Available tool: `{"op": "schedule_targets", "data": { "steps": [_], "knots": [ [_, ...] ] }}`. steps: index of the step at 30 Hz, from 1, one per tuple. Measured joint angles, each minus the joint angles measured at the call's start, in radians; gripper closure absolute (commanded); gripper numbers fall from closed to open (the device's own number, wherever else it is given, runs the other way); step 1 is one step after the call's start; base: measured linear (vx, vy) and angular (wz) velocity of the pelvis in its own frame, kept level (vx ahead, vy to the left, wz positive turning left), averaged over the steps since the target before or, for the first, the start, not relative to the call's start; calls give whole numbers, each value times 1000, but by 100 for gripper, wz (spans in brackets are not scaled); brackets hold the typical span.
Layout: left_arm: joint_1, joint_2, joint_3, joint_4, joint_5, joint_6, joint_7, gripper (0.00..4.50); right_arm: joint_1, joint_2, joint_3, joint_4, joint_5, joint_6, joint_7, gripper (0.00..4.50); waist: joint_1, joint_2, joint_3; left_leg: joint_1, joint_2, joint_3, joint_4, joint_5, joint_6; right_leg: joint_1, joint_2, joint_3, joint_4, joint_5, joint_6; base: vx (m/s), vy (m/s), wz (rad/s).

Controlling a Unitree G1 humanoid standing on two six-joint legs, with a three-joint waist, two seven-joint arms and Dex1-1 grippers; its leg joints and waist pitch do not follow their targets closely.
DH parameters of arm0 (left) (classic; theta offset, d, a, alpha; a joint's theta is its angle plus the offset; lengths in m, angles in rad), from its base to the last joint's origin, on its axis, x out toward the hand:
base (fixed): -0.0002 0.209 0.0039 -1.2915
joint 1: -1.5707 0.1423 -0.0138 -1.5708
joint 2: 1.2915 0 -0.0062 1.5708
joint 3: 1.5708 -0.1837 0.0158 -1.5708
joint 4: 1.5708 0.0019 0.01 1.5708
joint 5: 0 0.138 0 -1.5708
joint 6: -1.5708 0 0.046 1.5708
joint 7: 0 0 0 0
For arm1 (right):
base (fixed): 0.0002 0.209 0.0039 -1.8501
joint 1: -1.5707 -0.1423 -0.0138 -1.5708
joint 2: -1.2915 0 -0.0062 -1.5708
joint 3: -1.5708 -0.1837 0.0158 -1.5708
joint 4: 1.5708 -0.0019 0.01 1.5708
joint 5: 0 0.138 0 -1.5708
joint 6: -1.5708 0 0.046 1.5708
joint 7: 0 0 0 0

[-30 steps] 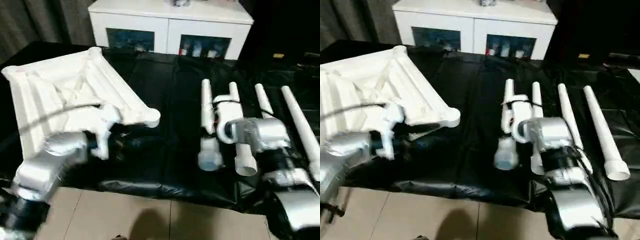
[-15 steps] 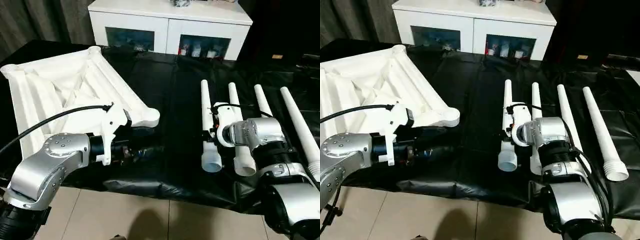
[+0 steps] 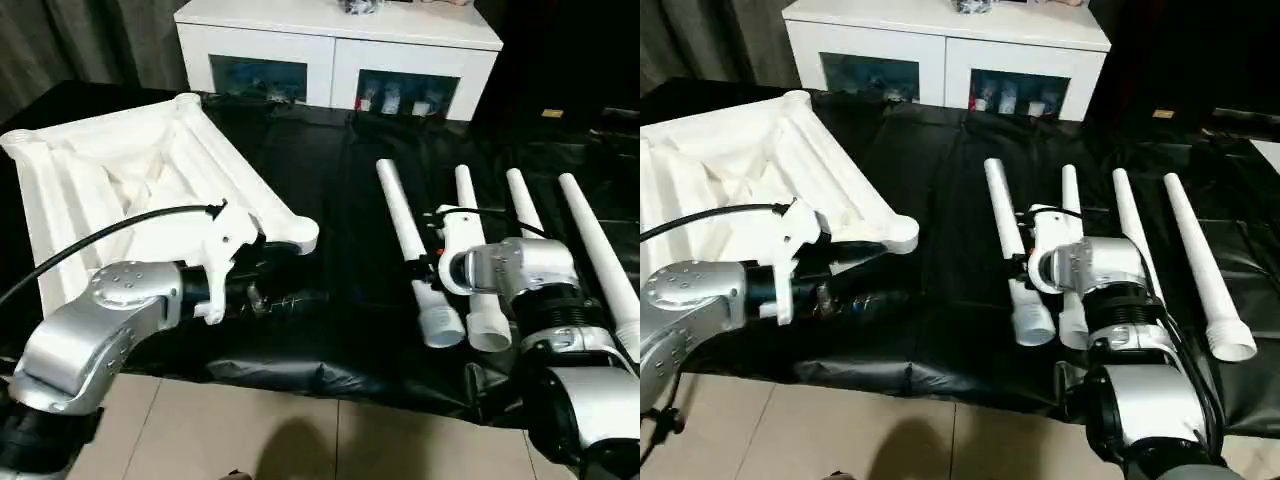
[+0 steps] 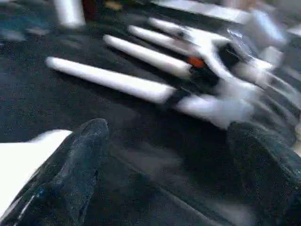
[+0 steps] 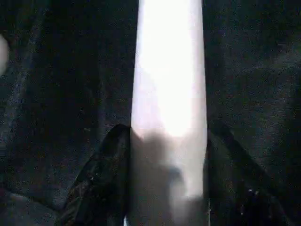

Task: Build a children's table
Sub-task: Pick table leg

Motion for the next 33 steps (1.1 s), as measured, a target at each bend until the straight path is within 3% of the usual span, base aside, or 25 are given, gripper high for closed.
{"op": "schedule_targets", "data": {
  "steps": [6, 11, 16, 20, 23, 33],
  "knots": [
    [-74, -109, 68, 97, 28, -11, 171, 0, 39, 18, -62, -109, 84, -89, 77, 270, 2, 4, 0, -1, 0, -1, 0, 0, 0, 0, 0, -1, -1, 0, 0, 0, 0, 0],
    [-122, -183, 127, 138, 12, 14, 259, 0, 53, 15, -81, -179, 154, -100, 182, 270, 5, 4, 0, -1, 0, -1, 0, 0, 2, 0, 0, -1, -1, 0, 0, 0, 0, 0],
    [-189, -299, 231, 168, -111, 113, 339, 0, 140, 2, -69, -396, 282, -105, 402, 270, 25, 4, 0, -2, 0, -1, 0, 0, 10, -1, 0, -2, -1, 0, 0, 0, 0, 0],
    [-250, -404, 314, 173, -286, 193, 380, 0, 189, -7, -29, -550, 371, -100, 532, 271, 36, 4, 0, -2, 0, -1, 1, 1, 18, 0, 0, -2, -1, 0, 0, 0, 0, 0],
    [-283, -435, 329, 163, -353, 233, 389, 0, 201, -7, -14, -593, 396, -98, 573, 271, 41, 4, 0, -2, 0, -1, 1, 2, 18, 0, 0, -2, -1, 1, -1, 0, 0, 0],
    [-284, -466, 337, 114, -463, 328, 389, 0, 235, -10, 19, -648, 428, -86, 599, 271, 42, 3, 0, -2, 0, -1, 1, 2, 17, 0, 0, -2, -1, 2, -1, 0, 0, 0]
  ]
}}
